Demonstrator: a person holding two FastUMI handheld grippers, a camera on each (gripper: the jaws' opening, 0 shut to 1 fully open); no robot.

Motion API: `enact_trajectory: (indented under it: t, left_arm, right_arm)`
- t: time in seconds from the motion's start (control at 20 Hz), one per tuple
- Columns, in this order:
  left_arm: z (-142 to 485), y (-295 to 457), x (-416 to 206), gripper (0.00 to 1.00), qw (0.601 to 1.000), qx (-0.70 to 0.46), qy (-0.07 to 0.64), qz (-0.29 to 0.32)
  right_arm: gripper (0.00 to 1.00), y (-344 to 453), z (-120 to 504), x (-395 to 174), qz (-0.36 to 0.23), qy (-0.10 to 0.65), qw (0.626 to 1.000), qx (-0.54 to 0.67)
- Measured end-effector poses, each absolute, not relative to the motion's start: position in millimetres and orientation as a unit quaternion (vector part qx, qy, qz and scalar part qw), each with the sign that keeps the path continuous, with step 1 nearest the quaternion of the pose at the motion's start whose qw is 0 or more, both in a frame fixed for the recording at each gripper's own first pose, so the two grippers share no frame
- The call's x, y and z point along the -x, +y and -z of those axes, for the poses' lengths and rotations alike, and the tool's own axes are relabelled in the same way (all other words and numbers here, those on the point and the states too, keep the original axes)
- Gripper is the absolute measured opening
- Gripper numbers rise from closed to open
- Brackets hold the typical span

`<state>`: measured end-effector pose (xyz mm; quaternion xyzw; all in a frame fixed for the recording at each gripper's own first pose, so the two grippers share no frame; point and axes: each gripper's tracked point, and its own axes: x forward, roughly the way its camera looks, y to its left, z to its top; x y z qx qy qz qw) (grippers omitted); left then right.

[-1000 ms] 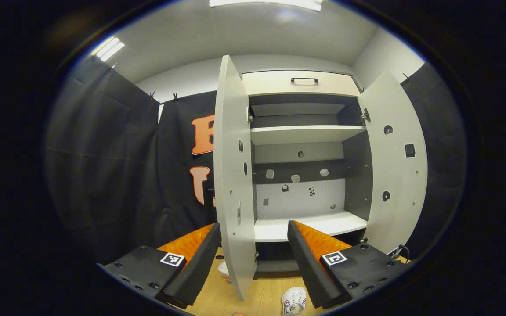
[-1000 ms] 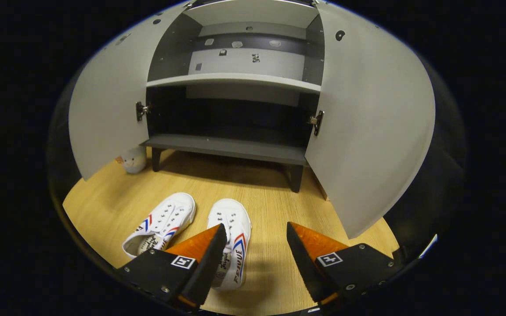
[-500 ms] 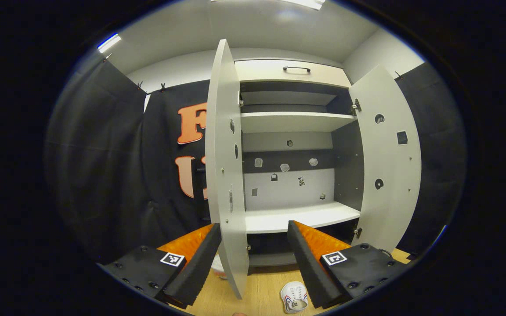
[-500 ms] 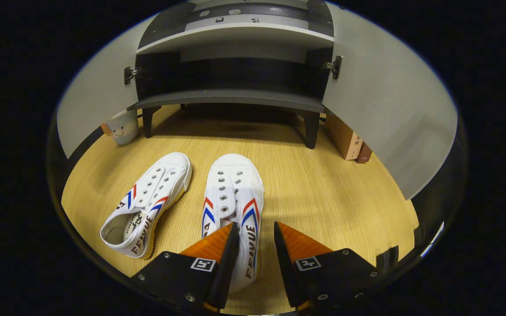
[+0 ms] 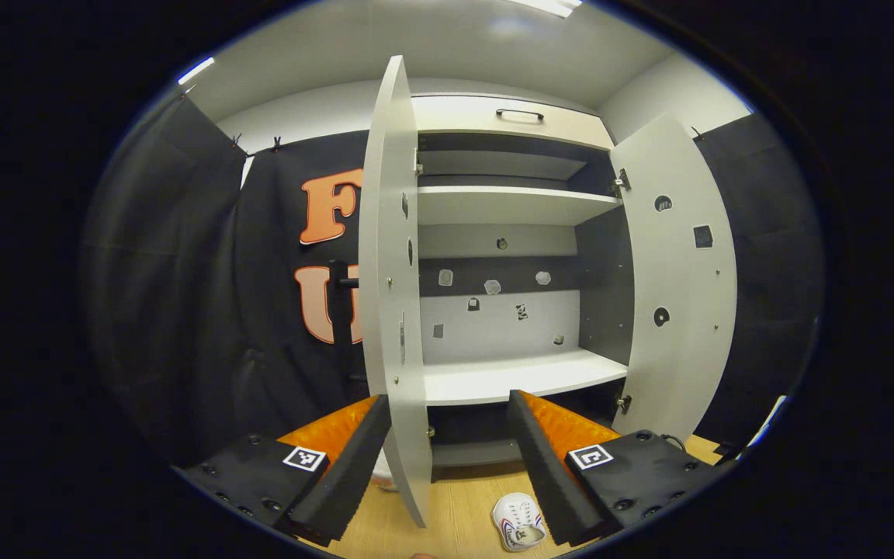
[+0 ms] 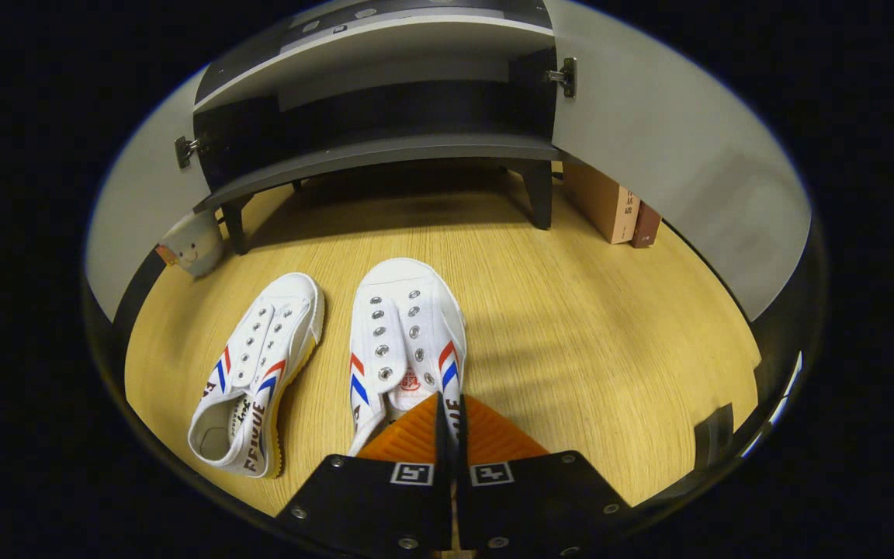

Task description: Grab one shoe with the right hand and put it into the shoe cabinet, grab the other shoe with the left hand and put it into the shoe cabinet; then close the right door with the right hand and the left door with the left hand.

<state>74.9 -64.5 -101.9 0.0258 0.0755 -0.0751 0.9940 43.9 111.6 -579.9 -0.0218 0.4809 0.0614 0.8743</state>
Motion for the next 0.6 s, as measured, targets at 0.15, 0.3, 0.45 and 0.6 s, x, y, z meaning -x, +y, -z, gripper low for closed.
enact_trajectory:
  t: [0.15,0.3,0.45,0.6]
  left_arm:
    - [103.4,-63.2,-76.7,0.98,0.994,-0.025,0.078,0.075]
    - [102.6,-59.4,-75.6,0.98,0.994,-0.022,0.075,0.07]
    - [100.5,-55.9,-74.9,0.98,0.995,-0.022,0.071,0.067]
    - [93.7,-49.2,-76.5,0.98,0.996,-0.022,0.063,0.064]
  right_arm:
    - [0.0,110.5,553.7,-45.5,-0.048,0.465,0.884,0.031]
    - [0.0,120.9,521.8,-54.3,-0.05,0.448,0.892,0.006]
    - [0.0,126.6,482.5,-64.1,-0.048,0.441,0.896,-0.011]
    - [0.0,133.5,428.3,-78.5,-0.056,0.415,0.908,-0.022]
